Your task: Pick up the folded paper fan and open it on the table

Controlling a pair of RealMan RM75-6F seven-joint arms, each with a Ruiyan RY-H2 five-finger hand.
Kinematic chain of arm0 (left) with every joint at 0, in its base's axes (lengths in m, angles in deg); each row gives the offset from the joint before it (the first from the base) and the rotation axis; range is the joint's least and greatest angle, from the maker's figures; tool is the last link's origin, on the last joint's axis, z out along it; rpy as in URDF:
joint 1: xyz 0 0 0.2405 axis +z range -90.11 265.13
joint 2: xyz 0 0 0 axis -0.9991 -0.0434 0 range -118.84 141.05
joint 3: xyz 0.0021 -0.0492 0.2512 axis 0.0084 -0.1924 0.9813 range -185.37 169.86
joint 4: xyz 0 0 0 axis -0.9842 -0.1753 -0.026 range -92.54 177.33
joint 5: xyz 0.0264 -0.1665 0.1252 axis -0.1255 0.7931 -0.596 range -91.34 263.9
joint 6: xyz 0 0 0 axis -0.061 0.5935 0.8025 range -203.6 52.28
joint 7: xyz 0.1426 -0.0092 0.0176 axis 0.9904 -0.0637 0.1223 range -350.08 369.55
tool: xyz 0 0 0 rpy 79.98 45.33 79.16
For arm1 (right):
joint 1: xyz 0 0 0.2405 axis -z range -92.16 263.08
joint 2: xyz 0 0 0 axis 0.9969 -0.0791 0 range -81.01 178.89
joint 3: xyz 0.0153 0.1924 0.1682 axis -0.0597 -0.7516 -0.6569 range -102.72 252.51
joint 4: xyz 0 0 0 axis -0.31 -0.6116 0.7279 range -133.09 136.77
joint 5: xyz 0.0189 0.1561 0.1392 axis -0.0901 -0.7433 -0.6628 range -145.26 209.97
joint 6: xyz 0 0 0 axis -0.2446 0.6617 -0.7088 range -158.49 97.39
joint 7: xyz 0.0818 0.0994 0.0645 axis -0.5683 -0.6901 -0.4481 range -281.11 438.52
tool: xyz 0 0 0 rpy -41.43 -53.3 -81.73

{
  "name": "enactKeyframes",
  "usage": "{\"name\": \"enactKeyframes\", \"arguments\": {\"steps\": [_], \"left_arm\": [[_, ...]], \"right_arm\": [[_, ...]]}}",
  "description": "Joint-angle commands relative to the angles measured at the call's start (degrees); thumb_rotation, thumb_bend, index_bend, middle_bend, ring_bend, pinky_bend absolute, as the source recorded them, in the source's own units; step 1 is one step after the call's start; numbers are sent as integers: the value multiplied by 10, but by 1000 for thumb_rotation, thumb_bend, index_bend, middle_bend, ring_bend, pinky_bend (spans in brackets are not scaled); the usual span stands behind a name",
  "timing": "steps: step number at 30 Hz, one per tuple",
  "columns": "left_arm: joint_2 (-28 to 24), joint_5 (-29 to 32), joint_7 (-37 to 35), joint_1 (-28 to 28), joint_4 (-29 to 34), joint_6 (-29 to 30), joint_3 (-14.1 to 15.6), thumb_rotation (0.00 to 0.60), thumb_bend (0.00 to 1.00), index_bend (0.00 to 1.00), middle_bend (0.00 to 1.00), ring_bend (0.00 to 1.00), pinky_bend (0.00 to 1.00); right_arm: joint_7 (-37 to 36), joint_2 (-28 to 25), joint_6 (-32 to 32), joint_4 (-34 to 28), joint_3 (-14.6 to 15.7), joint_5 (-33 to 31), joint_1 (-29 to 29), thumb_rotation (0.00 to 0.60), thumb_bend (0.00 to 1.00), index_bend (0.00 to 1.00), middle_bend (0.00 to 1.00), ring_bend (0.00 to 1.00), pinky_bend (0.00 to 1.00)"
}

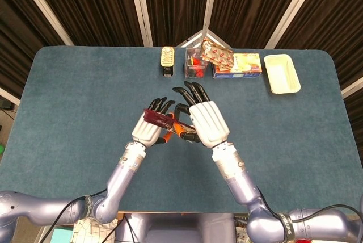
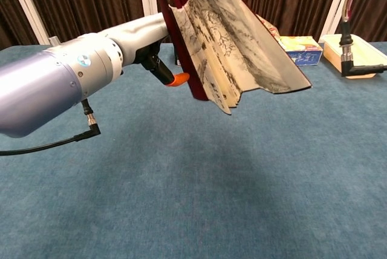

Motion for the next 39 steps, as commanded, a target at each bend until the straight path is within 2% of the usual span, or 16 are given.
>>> {"name": "enactKeyframes", "arguments": {"steps": [1,9,17,31,39], "left_arm": [[1,-5,-4,1,-3,7,3,600,529,682,121,0,47],[-20,-9,-19,15,-6,16,11,600,530,700,123,0,47],[-63,-15,-35,30,-3,19,13,600,535,708,122,0,47],[-156,-24,-77,61,0,18,10,600,540,717,122,0,47],[-185,-26,-96,68,1,16,5,600,540,718,123,0,47]], "right_arm": [[-1,-3,-2,-1,0,-1,-1,600,496,746,187,0,0],[-11,-15,-10,0,7,-9,5,600,497,752,190,0,0],[-19,-29,-13,14,21,-2,13,600,497,761,194,0,0],[-44,-71,-18,71,53,32,43,600,498,774,203,0,0],[-62,-82,-24,99,64,52,56,600,498,780,208,0,0]]}}
